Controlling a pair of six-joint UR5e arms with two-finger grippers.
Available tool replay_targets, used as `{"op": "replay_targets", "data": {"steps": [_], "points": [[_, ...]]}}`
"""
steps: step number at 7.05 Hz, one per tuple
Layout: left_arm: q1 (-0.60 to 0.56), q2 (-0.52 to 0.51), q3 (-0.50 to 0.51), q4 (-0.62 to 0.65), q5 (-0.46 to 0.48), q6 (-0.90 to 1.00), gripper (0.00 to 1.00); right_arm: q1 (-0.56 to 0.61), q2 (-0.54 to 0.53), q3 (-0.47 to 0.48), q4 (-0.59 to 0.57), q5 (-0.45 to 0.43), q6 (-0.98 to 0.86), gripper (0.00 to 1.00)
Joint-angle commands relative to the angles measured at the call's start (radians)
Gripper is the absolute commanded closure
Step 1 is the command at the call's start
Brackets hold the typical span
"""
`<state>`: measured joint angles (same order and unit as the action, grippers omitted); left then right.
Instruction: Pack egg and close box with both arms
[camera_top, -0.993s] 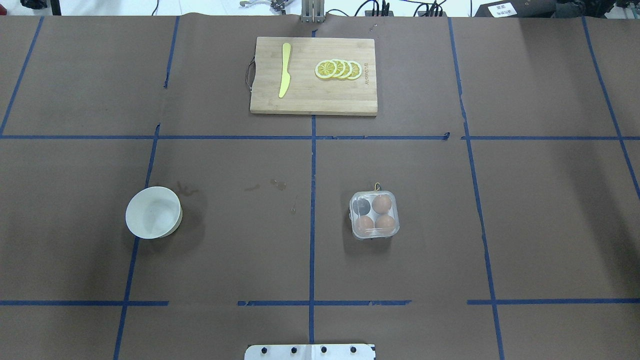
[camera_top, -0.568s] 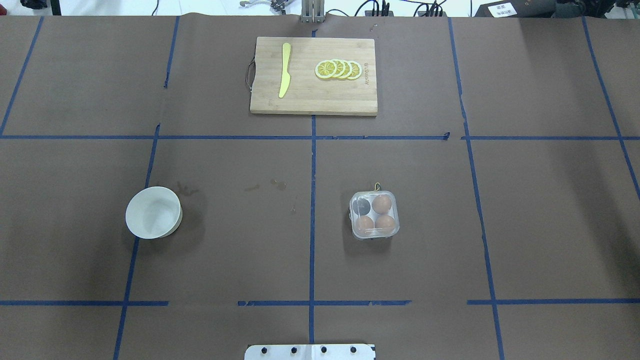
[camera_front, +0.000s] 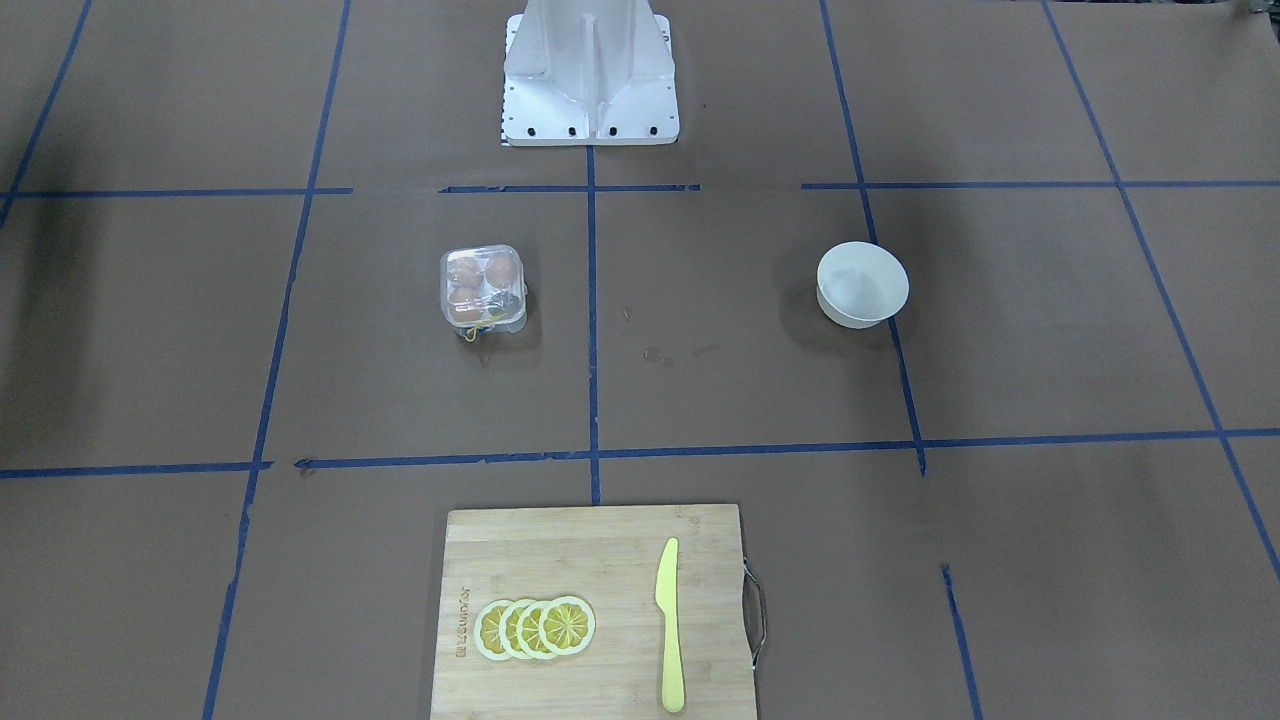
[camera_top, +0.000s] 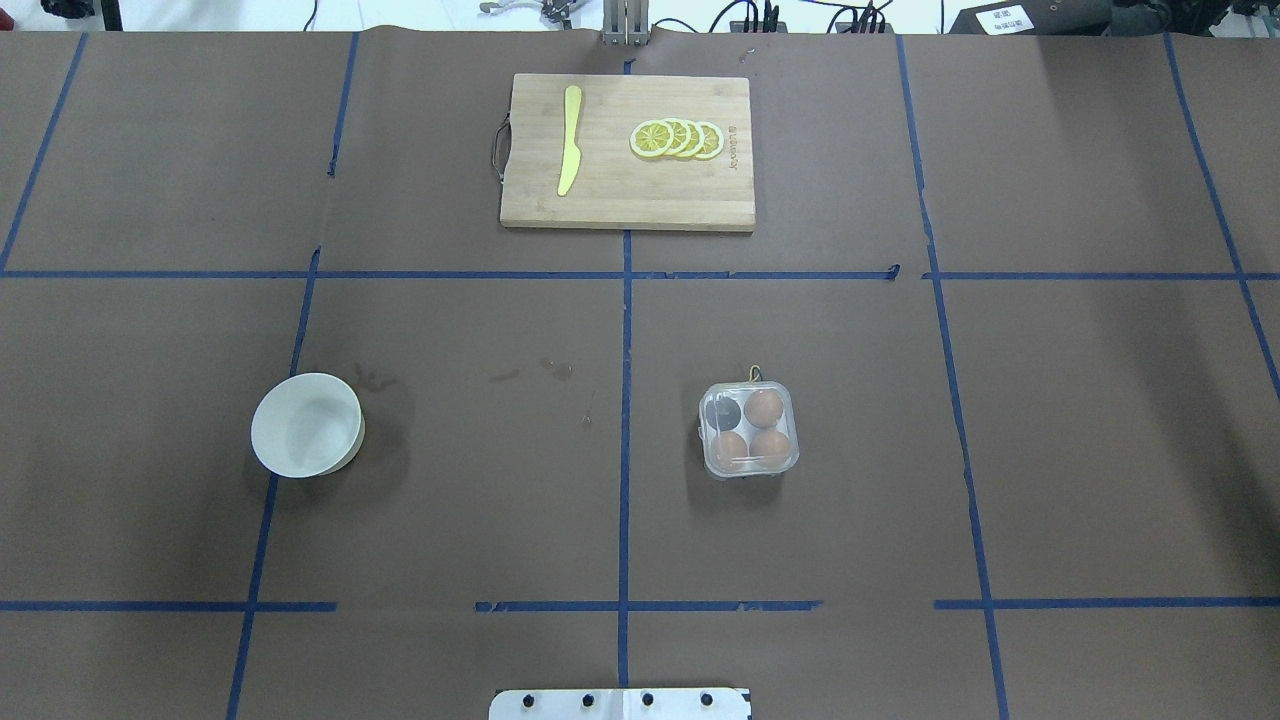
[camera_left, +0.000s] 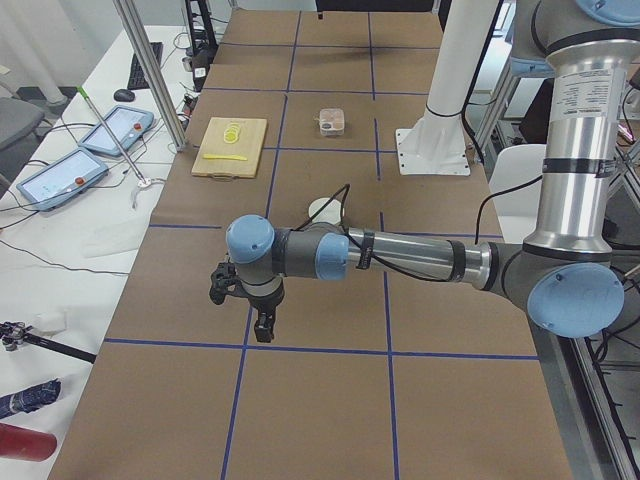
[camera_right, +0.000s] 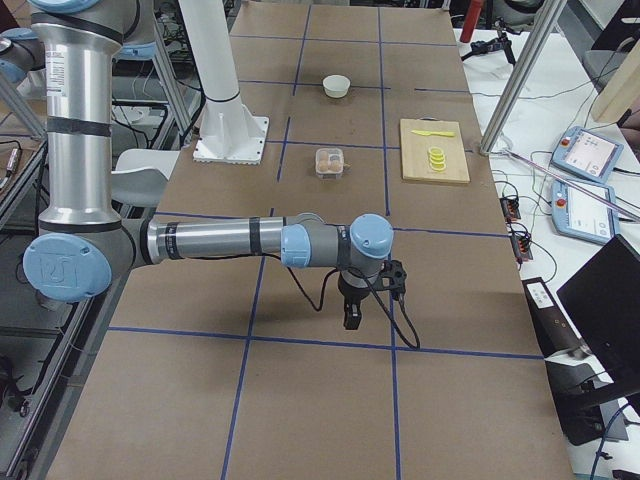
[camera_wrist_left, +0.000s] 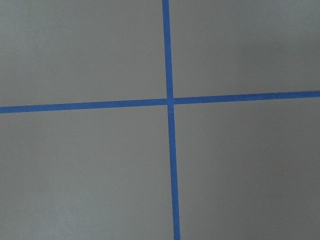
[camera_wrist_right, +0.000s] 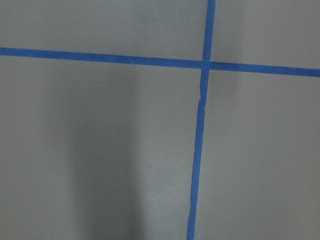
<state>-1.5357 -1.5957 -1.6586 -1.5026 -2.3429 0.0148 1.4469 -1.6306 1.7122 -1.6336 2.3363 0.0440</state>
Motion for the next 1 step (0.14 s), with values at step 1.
{"op": "replay_targets", "data": {"steps": [1], "points": [[-0.001, -0.013, -0.009, 0.002, 0.002, 0.002, 0.0, 0.003, 0.002, 0.001, 0.0, -0.008, 0.001, 0.0]]}}
